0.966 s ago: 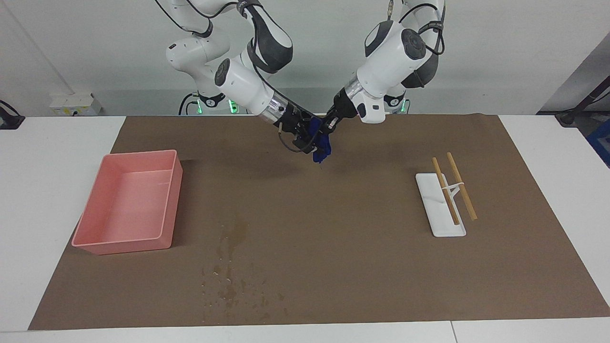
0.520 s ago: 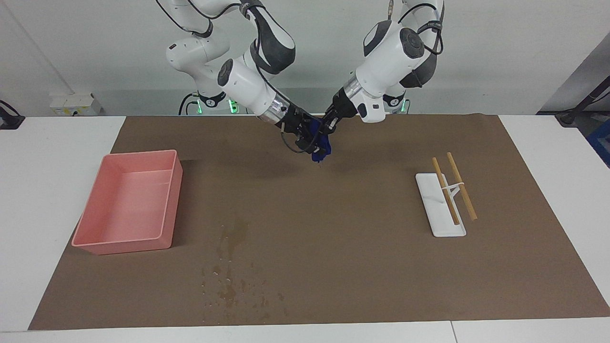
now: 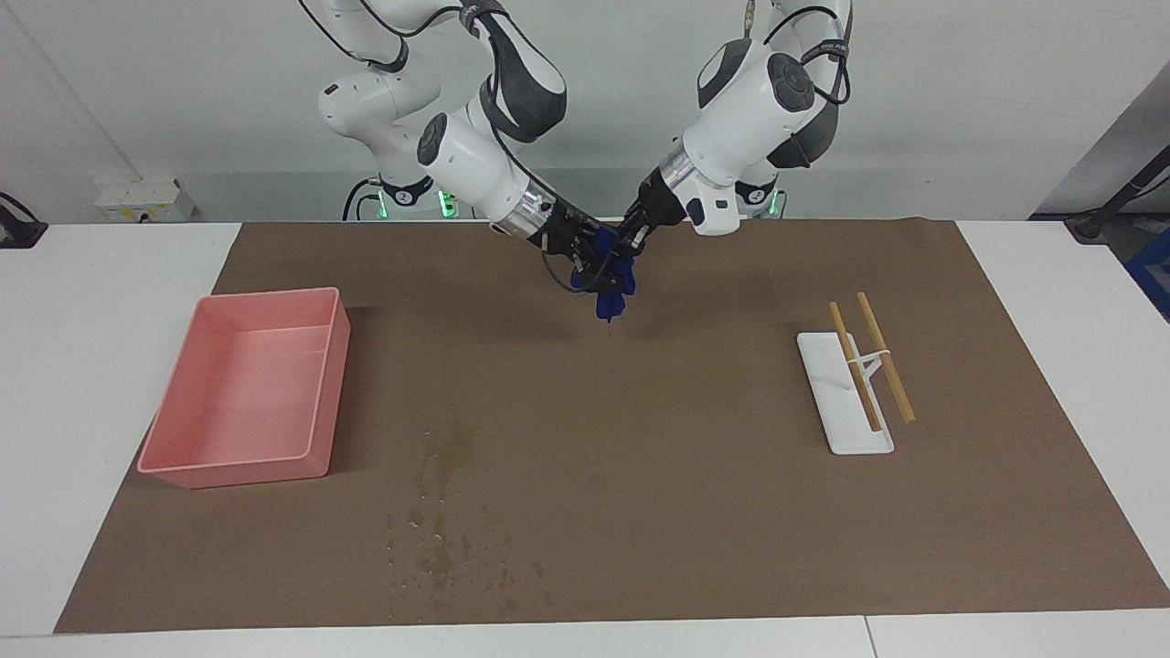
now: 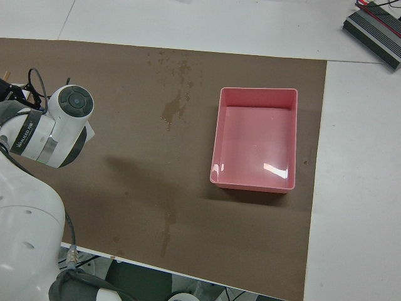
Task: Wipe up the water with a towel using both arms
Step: 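Open the left gripper and withdraw it while the right gripper holds the towel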
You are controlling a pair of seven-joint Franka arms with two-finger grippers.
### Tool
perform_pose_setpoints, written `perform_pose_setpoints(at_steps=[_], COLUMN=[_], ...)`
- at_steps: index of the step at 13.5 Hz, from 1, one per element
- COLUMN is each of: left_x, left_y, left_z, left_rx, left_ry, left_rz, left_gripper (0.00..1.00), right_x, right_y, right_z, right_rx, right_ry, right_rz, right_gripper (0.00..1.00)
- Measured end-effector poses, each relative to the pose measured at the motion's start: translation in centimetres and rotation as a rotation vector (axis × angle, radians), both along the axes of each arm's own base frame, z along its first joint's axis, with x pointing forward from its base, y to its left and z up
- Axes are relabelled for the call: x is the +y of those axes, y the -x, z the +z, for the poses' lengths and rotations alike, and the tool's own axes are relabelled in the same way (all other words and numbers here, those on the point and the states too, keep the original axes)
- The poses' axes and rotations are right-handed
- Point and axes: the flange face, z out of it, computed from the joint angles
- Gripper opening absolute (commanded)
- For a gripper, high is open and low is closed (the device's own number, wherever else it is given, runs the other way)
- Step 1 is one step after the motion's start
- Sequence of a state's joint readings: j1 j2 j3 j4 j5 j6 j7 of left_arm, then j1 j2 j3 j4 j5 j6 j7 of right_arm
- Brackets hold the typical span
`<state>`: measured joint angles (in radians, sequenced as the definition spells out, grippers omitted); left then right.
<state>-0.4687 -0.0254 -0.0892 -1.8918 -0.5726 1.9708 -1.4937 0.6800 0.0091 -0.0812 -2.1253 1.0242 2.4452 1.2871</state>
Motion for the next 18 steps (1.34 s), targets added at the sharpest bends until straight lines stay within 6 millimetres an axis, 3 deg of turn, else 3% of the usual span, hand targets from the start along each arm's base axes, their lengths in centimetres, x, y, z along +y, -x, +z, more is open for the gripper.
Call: perform_pose_setpoints(at_steps=[1,6,8,10,14,16,18], left_x=[0.0,-0.1,0.8,3.9,11.5,13.3,16.4], left_y=[0.0,0.6,-0.4,-2.5,-6.8,-7.6,-8.4], left_z=[0.0,0.3,1.1,1.4,1.7,1.8,2.5], left_rx=[0.0,-0.085,-0.176,-0.279,-0.431,-0.483,-0.466], left_ry=[0.0,-0.098,-0.128,-0.143,-0.231,-0.309,-0.354], left_rz=[0.0,-0.073,-0.131,-0.248,-0.438,-0.579,-0.747], left_gripper=[0.99,1.0,1.0,1.0,1.0,1.0,1.0], right_x=[0.0,0.0,1.1,1.8,0.9,-0.3,-2.8], right_y=[0.0,-0.2,1.1,2.3,3.5,3.8,3.6], right_z=[0.0,-0.2,-0.7,-1.4,-2.4,-2.8,-3.2], right_rx=[-0.001,-0.015,-0.025,-0.051,-0.095,-0.136,-0.192], right_ry=[0.0,0.005,0.032,0.128,0.264,0.314,0.385], right_rz=[0.001,0.02,0.154,0.324,0.607,0.772,1.008], right_gripper=[0.0,0.0,0.0,0.0,0.0,0.0,0.0])
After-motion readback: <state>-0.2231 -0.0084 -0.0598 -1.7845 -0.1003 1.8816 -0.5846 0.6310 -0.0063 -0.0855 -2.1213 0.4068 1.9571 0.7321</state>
